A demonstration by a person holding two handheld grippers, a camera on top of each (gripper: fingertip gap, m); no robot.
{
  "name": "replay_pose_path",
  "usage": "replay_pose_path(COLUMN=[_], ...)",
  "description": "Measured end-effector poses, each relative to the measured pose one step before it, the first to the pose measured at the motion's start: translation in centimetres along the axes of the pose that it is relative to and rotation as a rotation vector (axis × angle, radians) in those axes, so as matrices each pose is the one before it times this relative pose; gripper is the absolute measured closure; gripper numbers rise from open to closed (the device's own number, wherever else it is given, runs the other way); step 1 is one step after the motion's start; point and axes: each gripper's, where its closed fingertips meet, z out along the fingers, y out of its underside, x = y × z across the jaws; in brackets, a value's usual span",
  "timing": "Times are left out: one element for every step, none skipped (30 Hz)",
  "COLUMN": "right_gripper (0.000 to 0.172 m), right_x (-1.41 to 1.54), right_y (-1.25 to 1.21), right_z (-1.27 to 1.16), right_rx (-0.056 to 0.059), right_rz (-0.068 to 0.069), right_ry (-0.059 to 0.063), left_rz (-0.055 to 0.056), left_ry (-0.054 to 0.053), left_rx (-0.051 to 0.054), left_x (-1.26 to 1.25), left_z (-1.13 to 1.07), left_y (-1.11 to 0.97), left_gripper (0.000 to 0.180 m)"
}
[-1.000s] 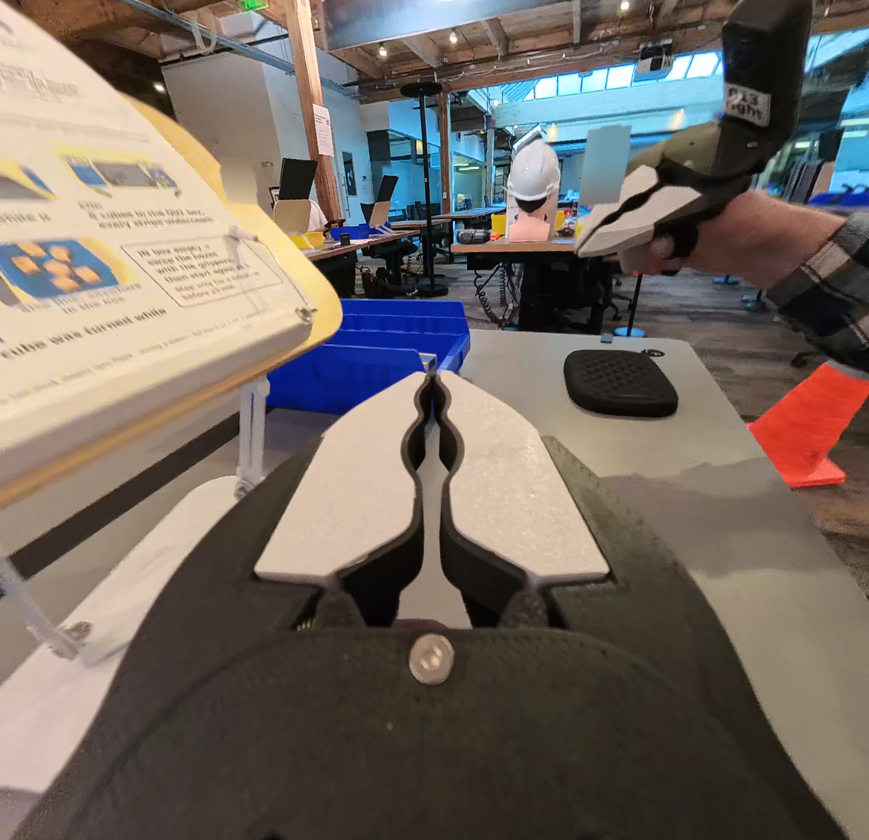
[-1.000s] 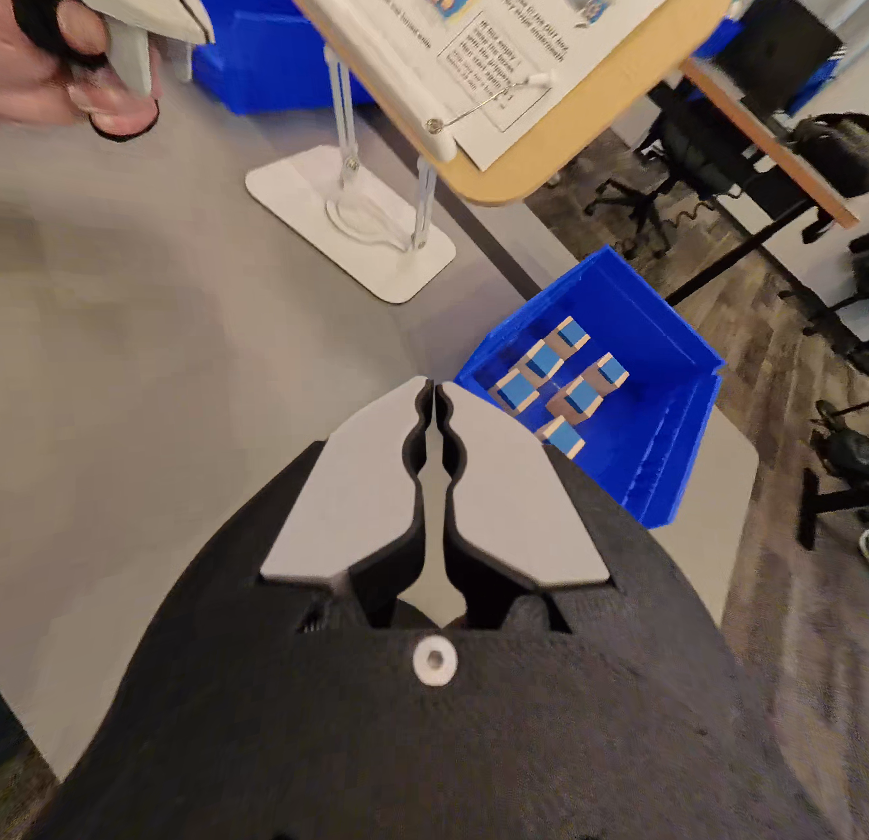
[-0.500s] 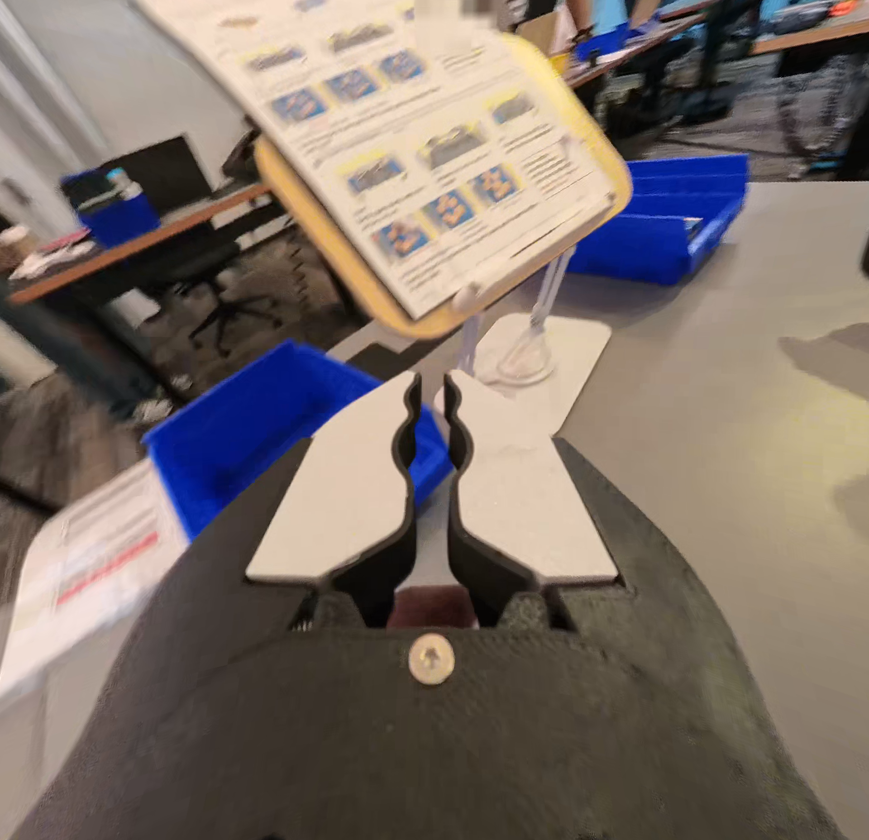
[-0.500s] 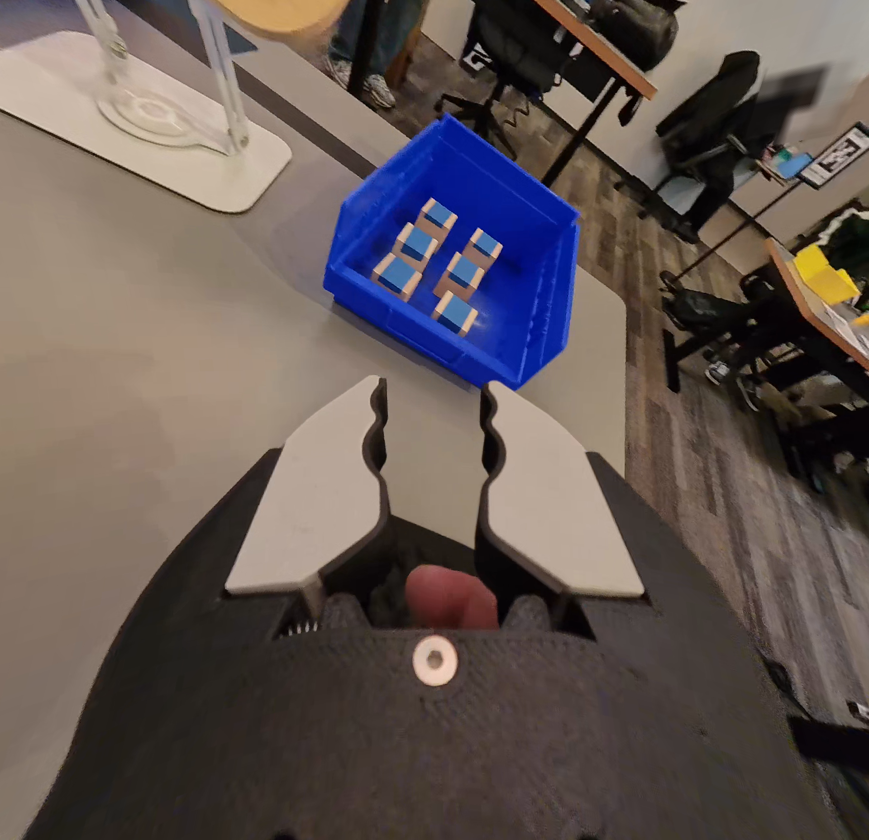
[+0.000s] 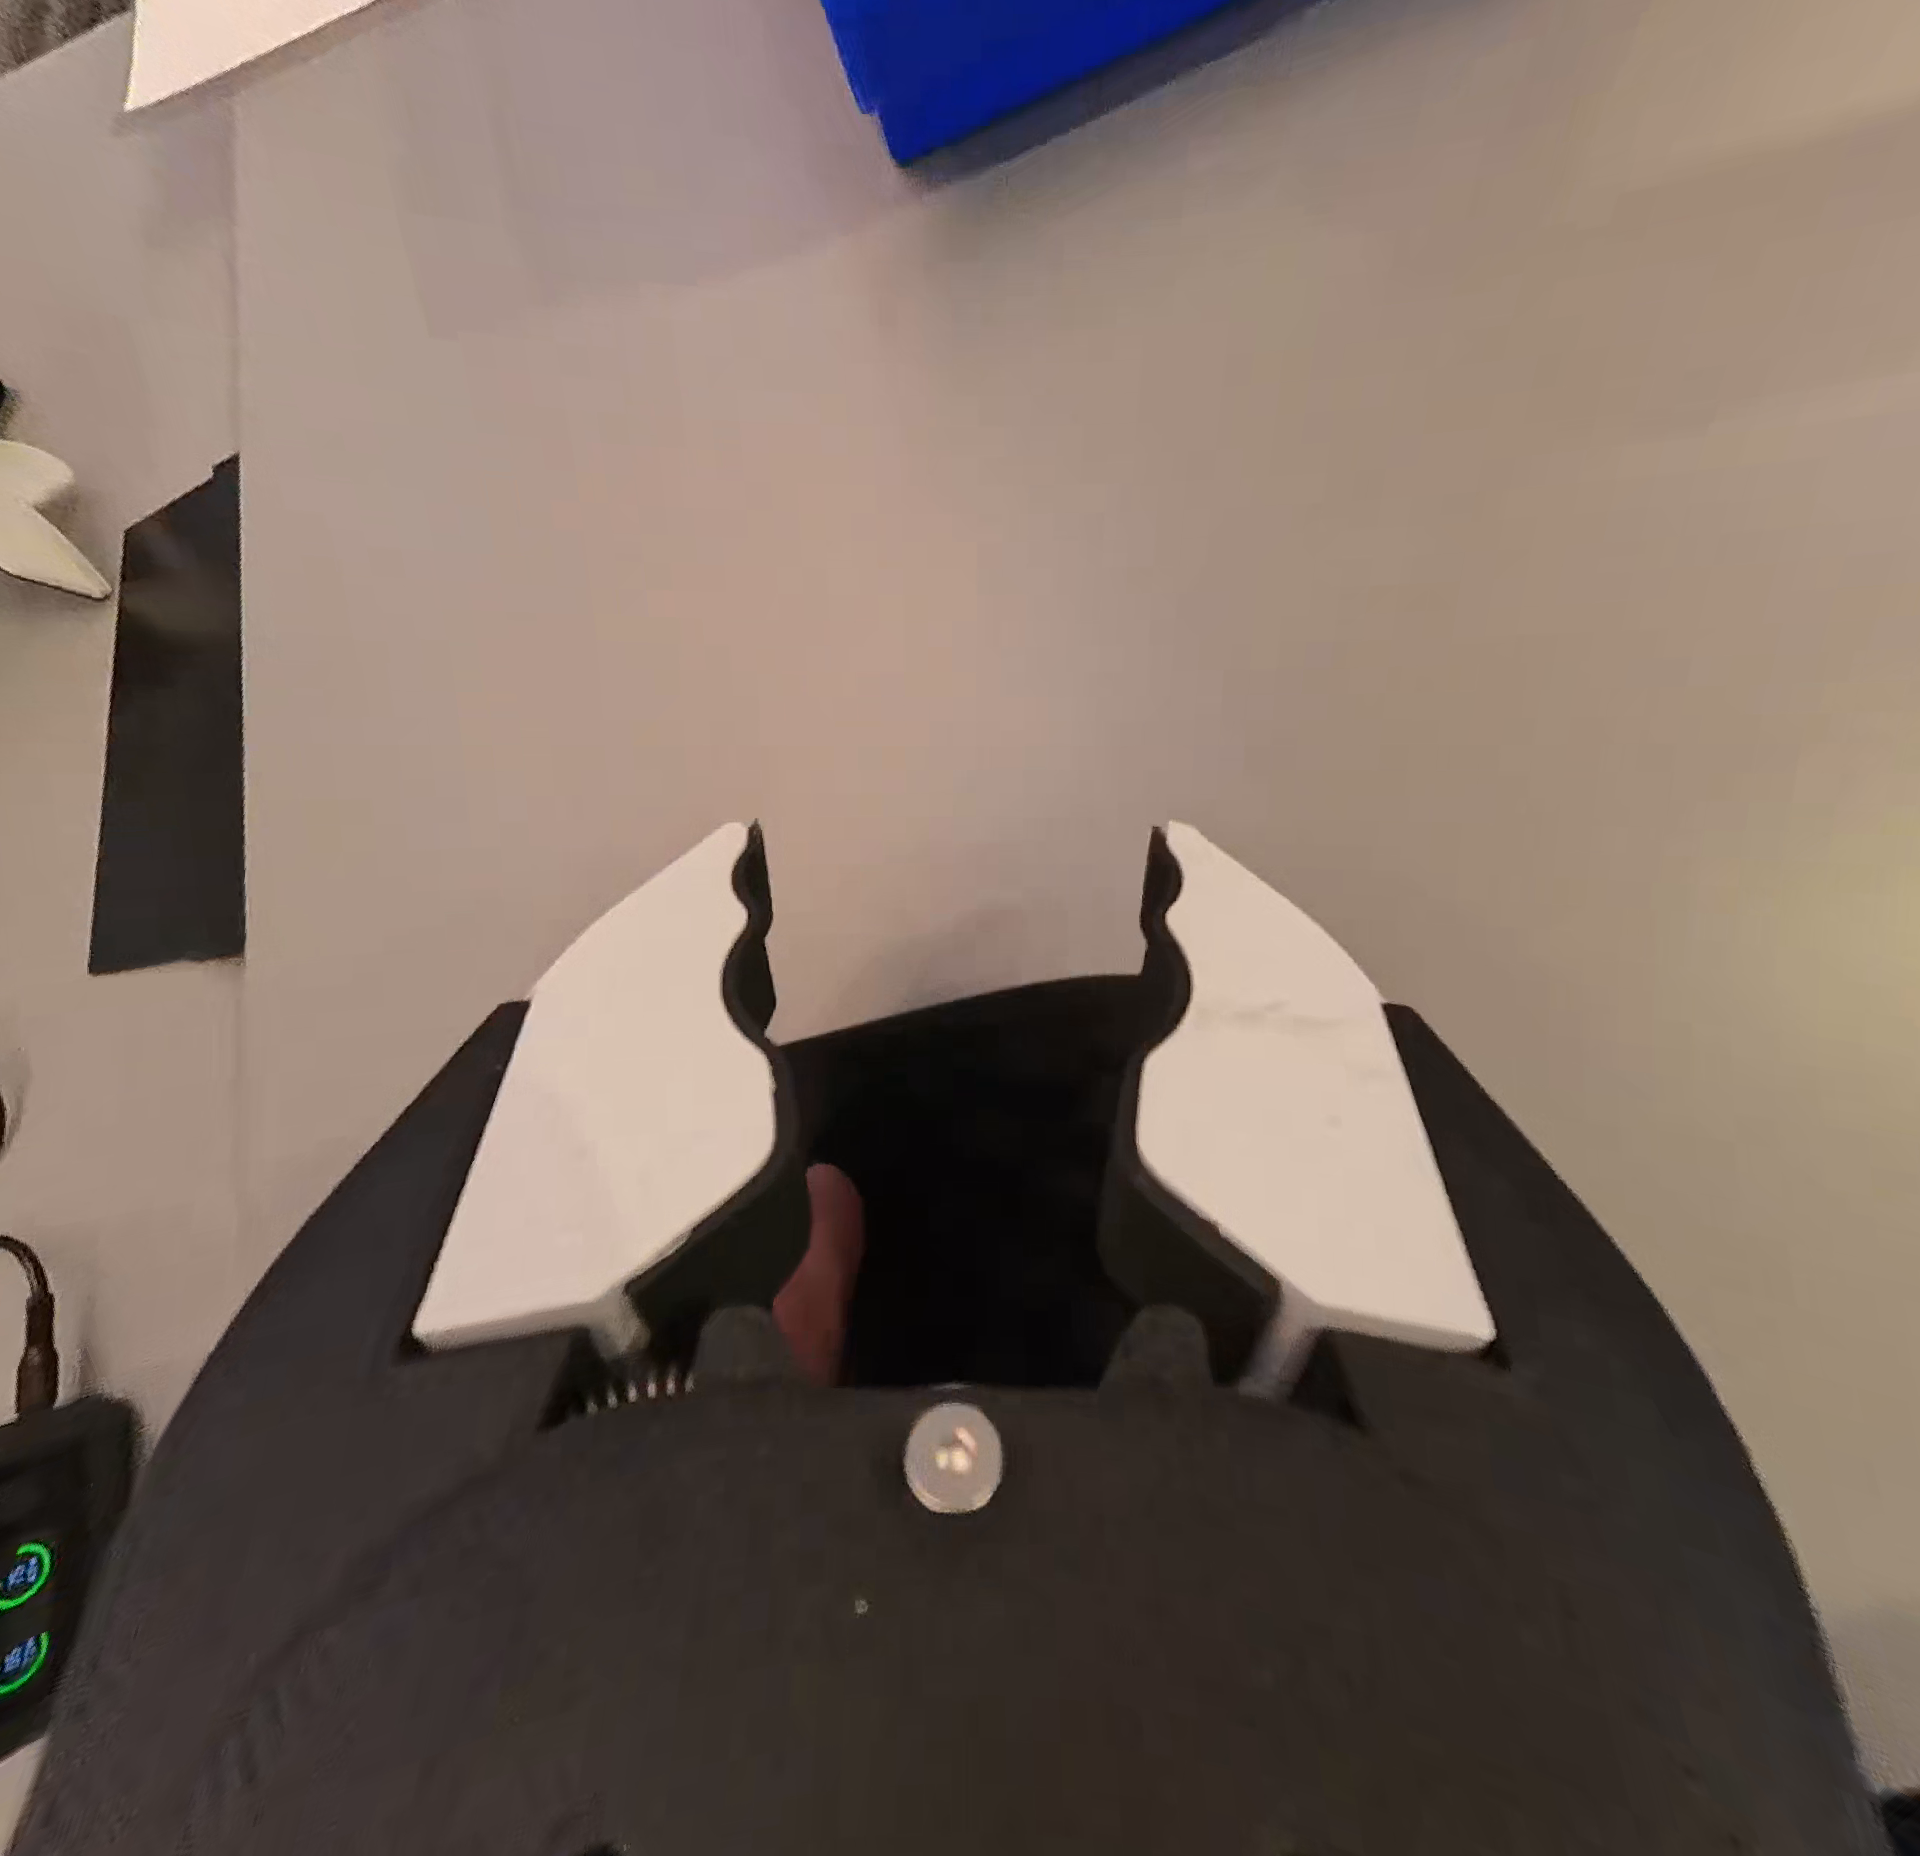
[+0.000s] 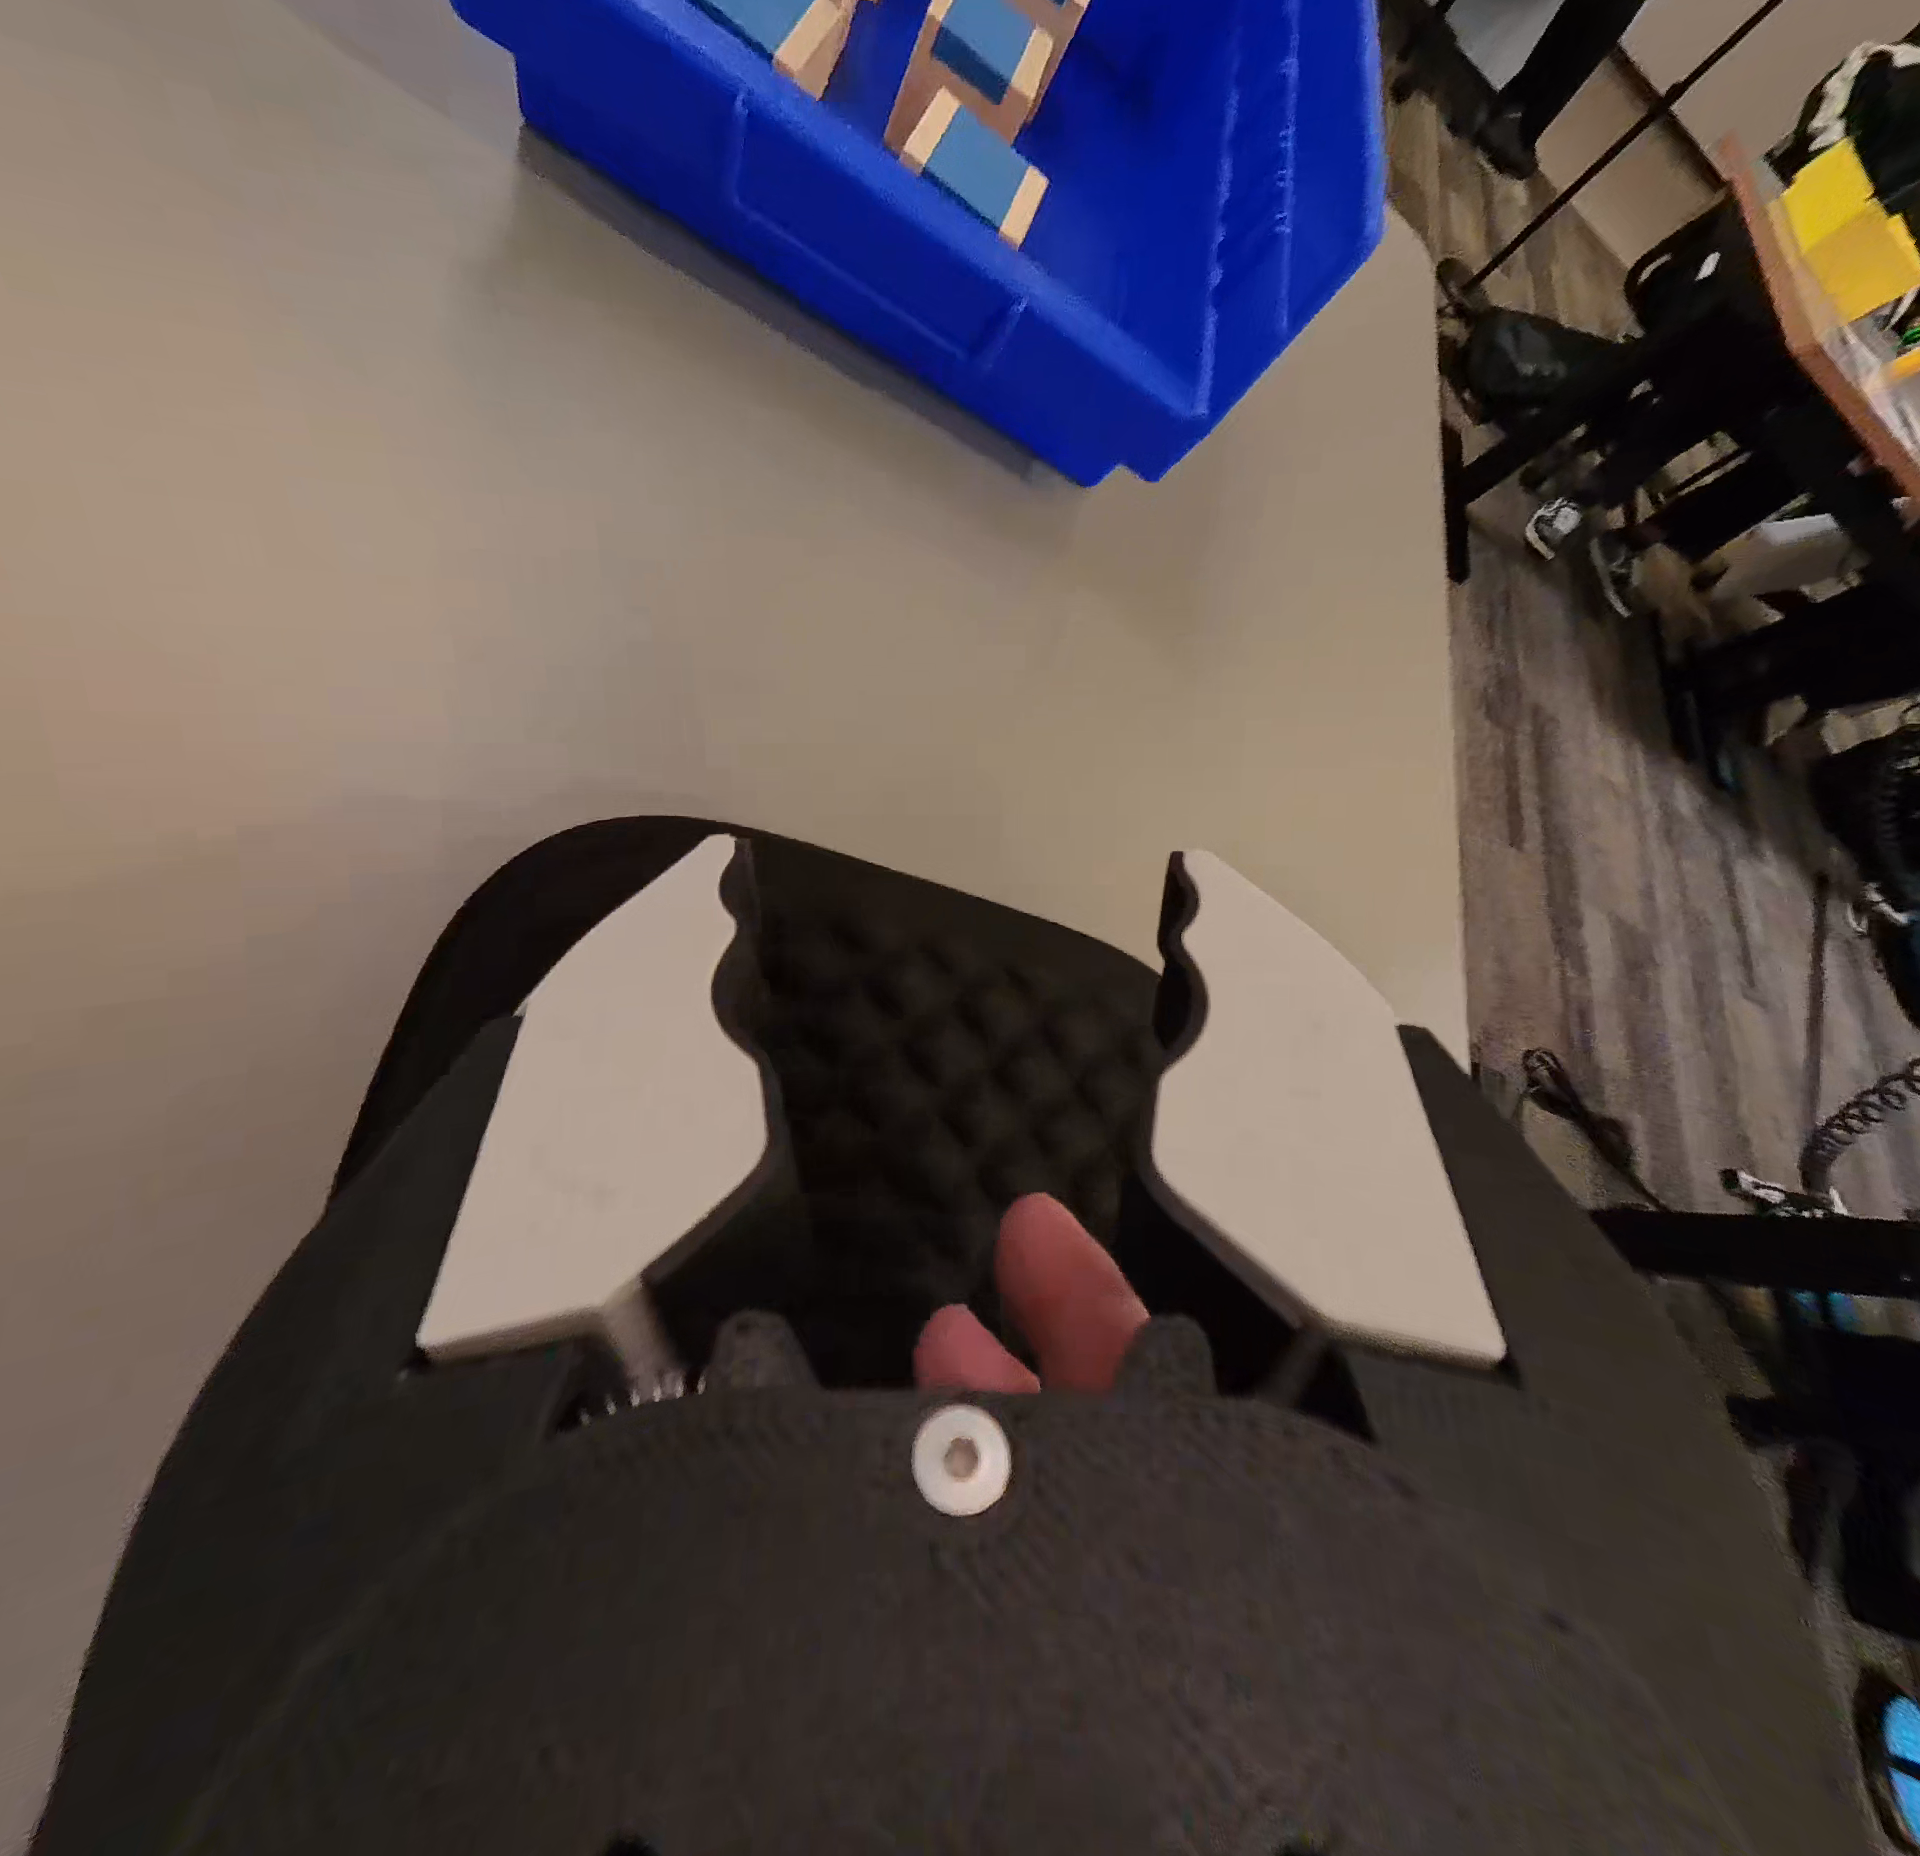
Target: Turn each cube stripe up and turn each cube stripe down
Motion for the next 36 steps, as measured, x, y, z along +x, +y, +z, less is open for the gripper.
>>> replay_pose_path(right_gripper=[0.095, 0.095, 0.094, 0.093, 0.093, 0.094, 0.095, 0.095, 0.095, 0.096, 0.096, 0.096, 0.098, 0.099, 0.101, 0.103, 0.105, 0.105, 0.104, 0.104, 0.103, 0.102, 0.1, 0.098, 0.098, 0.098, 0.098, 0.098, 0.098, 0.096, 0.095, 0.095, 0.095, 0.095, 0.096, 0.095], right_x=[-0.36, -0.267, -0.154, -0.169, -0.235, -0.253, -0.175, -0.071, -0.106, -0.084, -0.062, -0.105, -0.164, -0.242, -0.308, -0.363, -0.385, -0.337, -0.335, -0.354, -0.297, -0.204, -0.11, 0.033, 0.267, 0.426, 0.569, 0.748, 0.87, 0.881, 0.773, 0.603, 0.444, 0.388, 0.396, 0.41], right_y=[0.084, 0.027, 0.071, -0.01, -0.141, -0.046, 0.027, -0.053, -0.057, -0.021, 0.007, -0.035, -0.075, -0.129, -0.162, -0.174, -0.157, -0.178, -0.199, -0.182, -0.14, -0.154, -0.183, -0.241, -0.34, -0.471, -0.544, -0.499, -0.366, -0.161, -0.012, 0.05, 0.035, 0.031, -0.027, -0.101], right_z=[0.215, 0.153, 0.128, 0.088, 0.057, 0.101, 0.122, 0.064, 0.049, 0.039, 0.012, -0.002, -0.036, -0.047, -0.059, -0.041, -0.037, -0.04, -0.037, -0.022, -0.01, -0.037, -0.075, -0.126, -0.189, -0.223, -0.205, -0.179, -0.104, -0.021, 0.071, 0.131, 0.158, 0.169, 0.164, 0.17], right_rx=[0.0049, 0.0022, -0.0092, -0.006, 0.0052, 0.0016, -0.0018, 0.007, 0.0088, 0.0044, 0.0025, 0.0028, 0.0041, 0.0058, 0.0084, 0.0079, 0.0044, 0.0029, 0.003, 0.0033, 0.0011, 0.0003, 0.0027, 0.0051, 0.0114, 0.0207, 0.0239, 0.0208, 0.0139, 0.0052, 0.0002, 0.0024, 0.0063, 0.0075, 0.01, 0.0128], right_rz=[0.0038, -0.0056, -0.0117, -0.012, -0.0049, 0.0032, 0.0066, 0.0033, 0.0009, 0.0036, 0.006, 0.0064, 0.0052, 0.0007, -0.0076, -0.01, -0.0064, -0.001, 0.0055, 0.0059, -0.0002, -0.0056, -0.003, 0.0022, 0.0059, 0.0106, 0.0103, -0.0011, -0.0162, -0.019, -0.0078, 0.0077, 0.016, 0.0158, 0.0147, 0.0153], right_ry=[-0.0077, -0.0042, -0.0003, -0.0035, -0.0096, -0.0133, -0.0096, -0.0027, -0.0047, -0.0045, -0.0022, -0.0044, -0.006, -0.006, -0.0034, -0.0016, -0.0028, -0.0027, -0.0056, -0.0086, -0.0061, -0.0019, -0.0011, 0.001, 0.01, 0.015, 0.0183, 0.0271, 0.0329, 0.0306, 0.0214, 0.0111, 0.0036, 0.0046, 0.0099, 0.0132], left_rz=[-0.0013, -0.0071, -0.0099, -0.0077, -0.0034, 0.0025, 0.0022, 0.0022, 0.0054, -0.0055, -0.0144, -0.0094, -0.0025, 0.0033, 0.0039, -0.0125, -0.0207, -0.0173, -0.0106, -0.0027, -0.0025, -0.0046, -0.0067, -0.0123, -0.0133, -0.0073, -0.0017, 0.0016, 0.0103, 0.0172, 0.0146, 0.0043, -0.0091, -0.0152, -0.0068, 0.0043], left_ry=[-0.0099, -0.0117, -0.0061, -0.0056, -0.0001, -0.0037, -0.003, -0.0017, -0.0011, 0.0046, 0.007, 0.0039, -0.0008, -0.0046, 0.0011, 0.012, 0.0106, 0.0016, 0.0028, 0.0017, 0.0055, 0.0152, 0.0168, 0.0115, 0.0058, -0.0033, -0.007, -0.0096, -0.0113, -0.0204, -0.0184, -0.0113, -0.0031, -0.0062, -0.0078, -0.0036], left_rx=[0.0056, -0.0051, 0.0135, 0.0213, 0.0096, -0.0018, -0.0029, -0.0011, 0.001, 0.0034, 0.0058, 0.0038, 0.0024, 0.0014, -0.0015, 0.0014, 0.0048, -0.0027, -0.0051, -0.0018, 0.0003, 0.0037, 0.0092, 0.02, 0.0243, 0.0215, 0.0249, 0.0324, 0.0227, 0.003, -0.0065, 0.0028, 0.0055, 0.0069, 0.0089, 0.0042], left_x=[-0.135, -0.121, -0.005, -0.006, 0.064, 0.041, 0.081, 0.122, 0.15, 0.209, 0.228, 0.201, 0.174, 0.194, 0.288, 0.389, 0.344, 0.236, 0.254, 0.299, 0.39, 0.525, 0.482, 0.306, 0.139, -0.039, -0.15, -0.258, -0.383, -0.576, -0.568, -0.477, -0.346, -0.372, -0.339, -0.201], left_z=[0.151, 0.116, -0.069, -0.138, -0.046, 0.018, 0.054, 0.044, 0.02, 0.002, 0.009, 0.031, 0.048, 0.075, 0.104, 0.091, 0.085, 0.17, 0.203, 0.175, 0.119, 0.064, 0.007, -0.099, -0.184, -0.232, -0.302, -0.359, -0.342, -0.225, -0.082, -0.017, -0.008, -0.011, -0.037, 0.002], left_y=[-0.049, 0.139, -0.149, -0.211, -0.036, 0.035, 0.003, -0.008, -0.028, -0.098, -0.14, -0.129, -0.112, -0.113, -0.099, -0.192, -0.256, -0.155, -0.133, -0.164, -0.191, -0.219, -0.3, -0.413, -0.421, -0.328, -0.386, -0.54, -0.527, -0.289, -0.083, -0.078, -0.044, -0.065, -0.147, -0.151], left_gripper=[0.113, 0.112, 0.111, 0.111, 0.113, 0.113, 0.112, 0.112, 0.112, 0.112, 0.112, 0.112, 0.111, 0.111, 0.111, 0.11, 0.11, 0.11, 0.11, 0.109, 0.108, 0.108, 0.108, 0.107, 0.108, 0.108, 0.108, 0.109, 0.111, 0.112, 0.112, 0.111, 0.111, 0.111, 0.111, 0.11])
